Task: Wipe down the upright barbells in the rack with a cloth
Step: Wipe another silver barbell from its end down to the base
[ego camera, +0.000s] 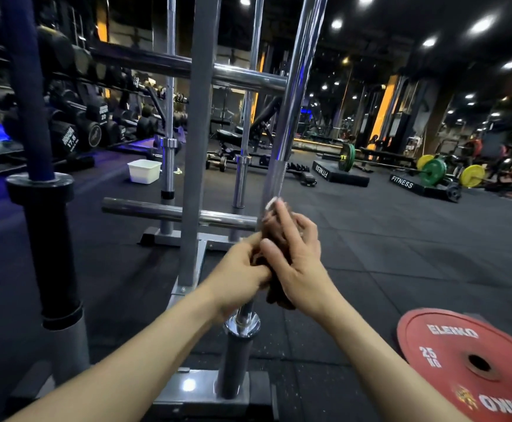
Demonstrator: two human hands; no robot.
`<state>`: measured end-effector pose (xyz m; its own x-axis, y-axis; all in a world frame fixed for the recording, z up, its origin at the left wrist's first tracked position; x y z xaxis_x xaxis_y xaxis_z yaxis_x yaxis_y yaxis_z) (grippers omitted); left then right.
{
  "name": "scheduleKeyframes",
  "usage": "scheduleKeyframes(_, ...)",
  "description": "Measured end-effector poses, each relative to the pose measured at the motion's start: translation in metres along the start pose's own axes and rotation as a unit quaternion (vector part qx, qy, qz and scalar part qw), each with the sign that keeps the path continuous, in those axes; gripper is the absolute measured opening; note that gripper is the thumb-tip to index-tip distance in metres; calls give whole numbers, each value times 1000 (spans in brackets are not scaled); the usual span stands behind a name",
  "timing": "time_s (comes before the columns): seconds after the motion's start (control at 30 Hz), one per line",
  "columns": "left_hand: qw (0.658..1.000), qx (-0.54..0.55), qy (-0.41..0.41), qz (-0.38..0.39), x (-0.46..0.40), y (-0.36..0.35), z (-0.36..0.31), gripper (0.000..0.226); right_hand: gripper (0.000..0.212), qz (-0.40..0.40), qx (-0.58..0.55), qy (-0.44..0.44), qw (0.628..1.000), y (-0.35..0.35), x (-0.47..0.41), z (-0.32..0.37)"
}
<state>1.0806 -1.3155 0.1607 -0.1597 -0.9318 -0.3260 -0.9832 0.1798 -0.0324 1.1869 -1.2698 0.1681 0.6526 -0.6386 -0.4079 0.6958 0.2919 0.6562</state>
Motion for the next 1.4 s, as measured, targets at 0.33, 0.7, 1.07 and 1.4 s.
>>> scheduleKeyframes(0.33,992,72,-58,-87,-19,27,-21,46,59,-223,341,119,906,29,-51,17)
scheduleKeyframes(0.7,988,-50,-11,-148,-34,48,38,37,47,-206,542,171,796,7,-85,-26)
scheduleKeyframes(1.07,992,-49,6,-113,-26,46,40,36,50,-228,478,204,823,44,-88,8)
scheduleKeyframes(1.4,994,-4,22,-109,-23,51,42,36,35,-142,464,244,840,5,-59,-29)
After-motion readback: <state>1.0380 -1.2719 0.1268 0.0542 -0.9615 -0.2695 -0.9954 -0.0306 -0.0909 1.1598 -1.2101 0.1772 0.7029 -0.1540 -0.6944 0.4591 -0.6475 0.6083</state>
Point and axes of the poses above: each hand's wrist, its own x-axis away from the middle knuckle, its own y-axis out of the back of the hand, z = x × y, the point moved 1 cm from there along -x, towards the middle knuckle, and after that the axes turned 13 degrees about z, right-handed, at the moved point
